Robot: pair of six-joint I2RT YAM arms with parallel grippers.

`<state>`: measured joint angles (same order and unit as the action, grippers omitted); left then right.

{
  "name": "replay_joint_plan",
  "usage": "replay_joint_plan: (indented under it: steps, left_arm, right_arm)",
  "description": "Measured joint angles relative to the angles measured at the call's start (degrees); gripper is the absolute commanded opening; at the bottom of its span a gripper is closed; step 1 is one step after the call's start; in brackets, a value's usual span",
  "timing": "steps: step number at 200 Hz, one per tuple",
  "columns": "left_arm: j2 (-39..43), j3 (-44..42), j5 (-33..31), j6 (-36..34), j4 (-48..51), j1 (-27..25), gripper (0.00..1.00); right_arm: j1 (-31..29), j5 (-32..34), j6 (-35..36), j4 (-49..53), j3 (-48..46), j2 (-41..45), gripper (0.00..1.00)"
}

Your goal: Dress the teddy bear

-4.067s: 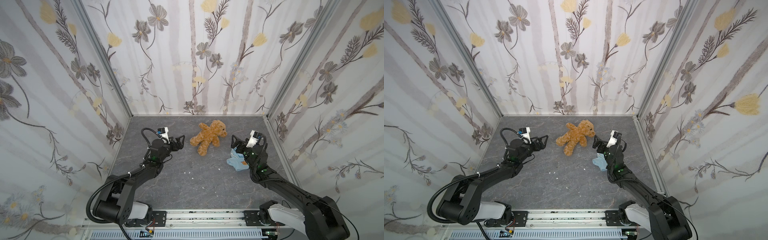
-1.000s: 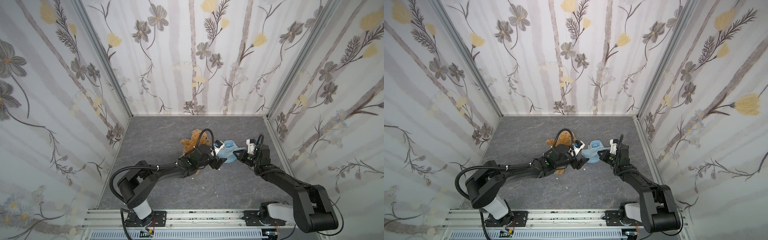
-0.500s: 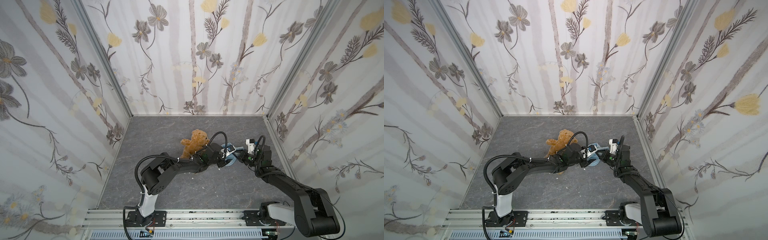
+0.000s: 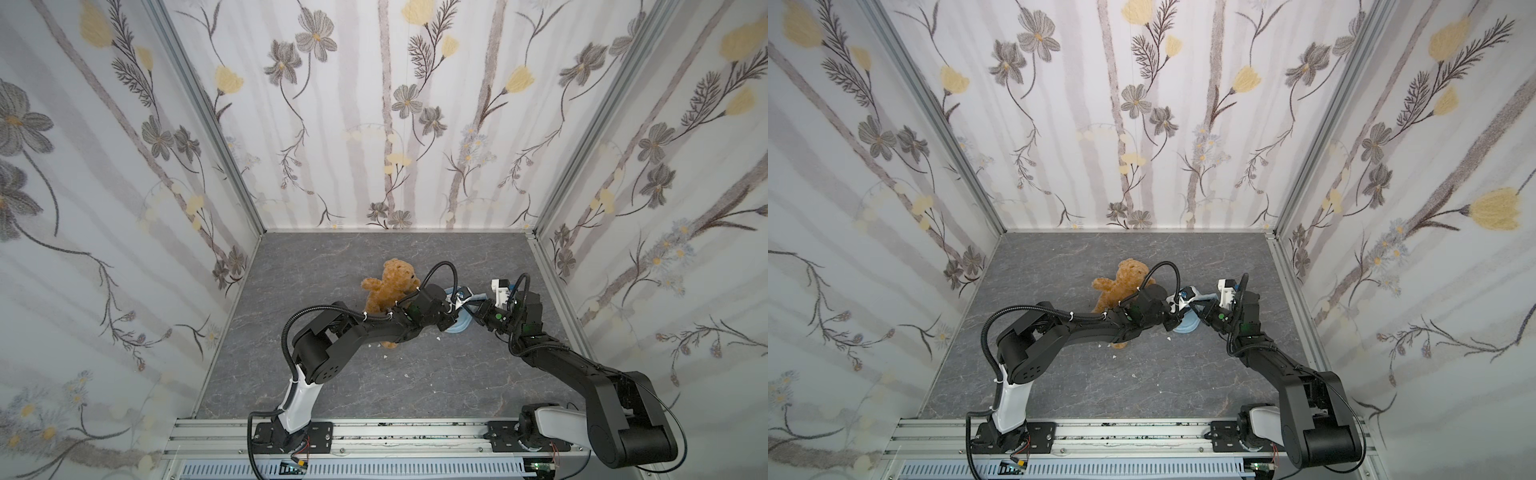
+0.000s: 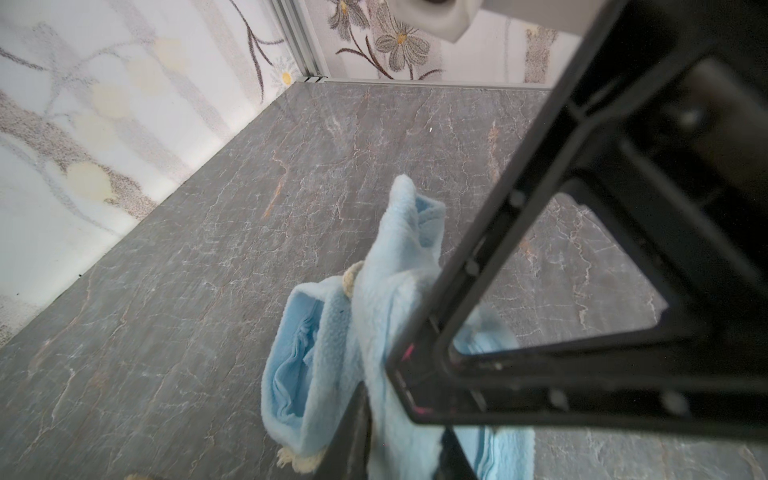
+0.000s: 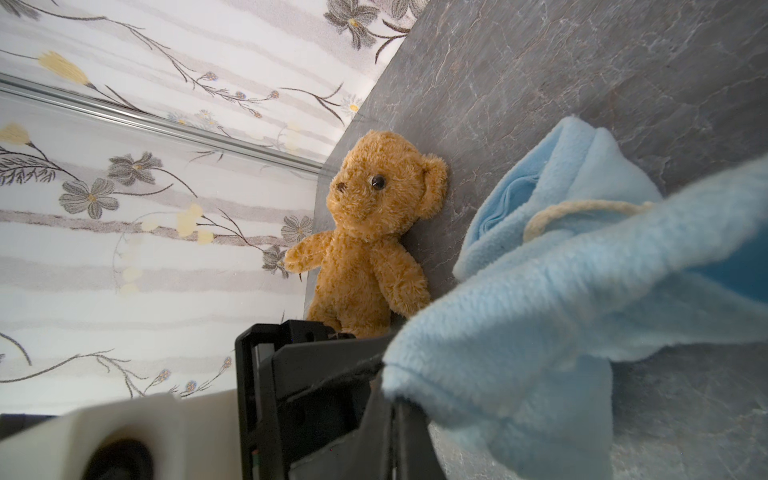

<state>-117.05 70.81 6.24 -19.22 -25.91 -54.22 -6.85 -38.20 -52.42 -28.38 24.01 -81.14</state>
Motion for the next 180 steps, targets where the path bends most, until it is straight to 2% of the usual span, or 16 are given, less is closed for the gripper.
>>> replay_joint_plan:
  steps: [25,45,50,56,57,59,63,65,73,80,87,94,126,142,163,180]
  left_arm:
    - [0.00,0.13,-0.02,1.03,-0.09,0.00,0.00]
    - [0.00,0.13,-0.39,1.27,-0.07,0.00,0.00]
    - [0.00,0.11,-0.68,1.29,-0.04,0.00,0.00]
    - [0.02,0.09,-1.03,1.46,-0.04,0.00,0.00]
    - [0.02,0.09,-1.14,1.53,-0.04,0.00,0.00]
    - [0.04,0.07,-1.31,1.68,-0.04,0.00,0.00]
    - [0.11,-0.02,-1.66,1.88,-0.07,0.02,0.00]
    - [0.13,-0.07,-1.75,2.10,-0.09,0.02,0.00]
    - [0.42,-0.33,-2.86,3.26,-0.11,0.11,0.00]
    - [0.76,-0.55,-3.93,4.26,-0.04,0.28,0.00]
    - [1.57,-0.92,-5.77,6.25,0.09,0.81,0.00]
    - [2.69,-1.46,-7.13,8.00,0.33,1.36,0.00]
    - [11.54,-3.69,-10.25,16.02,1.07,4.63,0.00]
    - [16.70,-3.85,-10.32,20.35,1.25,6.80,0.00]
    - [22.67,-2.01,-10.56,25.79,4.42,11.34,0.00]
    - [26.77,-0.20,-11.89,29.18,8.55,15.72,0.00]
  right_arm:
    - [0.00,0.00,-0.02,-0.07,0.00,-0.26,0.00]
    - [0.00,0.00,-0.02,-0.07,0.00,-0.26,0.01]
    - [0.02,0.02,-0.02,-0.07,0.00,-0.26,0.11]
    - [0.09,0.02,-0.02,-0.04,0.00,-0.26,0.30]
    - [0.09,0.02,-0.02,-0.04,0.00,-0.26,0.30]
    - [0.15,0.00,-0.02,-0.04,0.00,-0.24,0.40]
    - [0.28,-0.02,-0.02,0.00,0.00,-0.17,0.47]
    - [0.44,-0.11,-0.04,0.13,0.00,-0.07,0.54]
    - [0.98,-0.22,0.00,0.55,0.00,0.48,0.65]
    - [1.81,-0.22,0.35,1.20,0.00,1.68,0.81]
    - [2.60,-0.13,1.14,1.79,0.00,3.17,0.92]
    - [3.26,0.26,2.32,2.86,-0.02,5.49,0.99]
    - [3.17,4.50,8.52,7.85,0.17,18.49,1.00]
    - [1.95,9.73,10.67,9.18,0.28,22.64,0.99]
    - [-2.58,16.94,11.50,11.02,0.79,23.47,1.00]
    - [-10.82,24.37,11.56,10.93,2.60,18.88,1.00]
